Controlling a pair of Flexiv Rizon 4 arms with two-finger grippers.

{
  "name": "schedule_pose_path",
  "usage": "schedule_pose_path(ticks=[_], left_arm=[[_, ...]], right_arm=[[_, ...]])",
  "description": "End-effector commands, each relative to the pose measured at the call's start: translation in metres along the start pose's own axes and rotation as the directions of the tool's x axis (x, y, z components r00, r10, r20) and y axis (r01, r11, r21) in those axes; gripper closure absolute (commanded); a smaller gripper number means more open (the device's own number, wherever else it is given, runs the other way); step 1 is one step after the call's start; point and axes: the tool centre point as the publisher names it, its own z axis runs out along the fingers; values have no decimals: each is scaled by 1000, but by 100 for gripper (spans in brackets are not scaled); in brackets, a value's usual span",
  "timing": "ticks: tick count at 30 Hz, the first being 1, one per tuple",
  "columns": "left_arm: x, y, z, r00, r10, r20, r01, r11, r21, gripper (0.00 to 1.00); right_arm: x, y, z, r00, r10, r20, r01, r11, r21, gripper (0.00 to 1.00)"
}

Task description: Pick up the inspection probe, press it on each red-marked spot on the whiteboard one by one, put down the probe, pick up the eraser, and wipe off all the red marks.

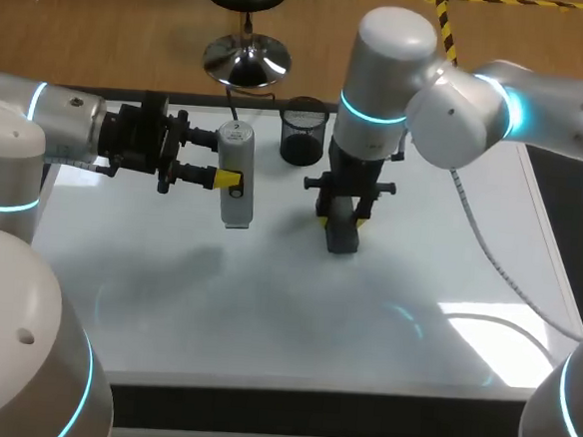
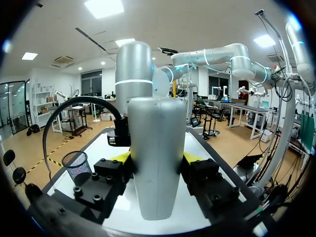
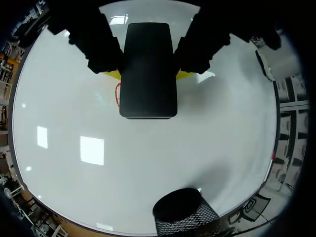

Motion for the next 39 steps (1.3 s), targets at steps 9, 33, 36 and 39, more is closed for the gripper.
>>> schedule_pose_path(ticks=[9, 33, 36, 39], left_arm=[[1, -1, 0, 1000, 2, 4, -2, 1000, 2, 100], [1, -1, 0, 1000, 2, 4, -2, 1000, 2, 100], [1, -1, 0, 1000, 2, 4, -2, 1000, 2, 100], [1, -1, 0, 1000, 2, 4, -2, 1000, 2, 100]], right_arm=[[-34, 6, -3, 997, 60, 48, -60, 998, 0, 100], [-29, -3, -41, 997, 60, 40, -56, 995, -83, 100], [-16, -4, -38, 999, 40, 18, -39, 996, -80, 100], [-4, -4, -33, 1000, 22, 5, -22, 997, -70, 100]])
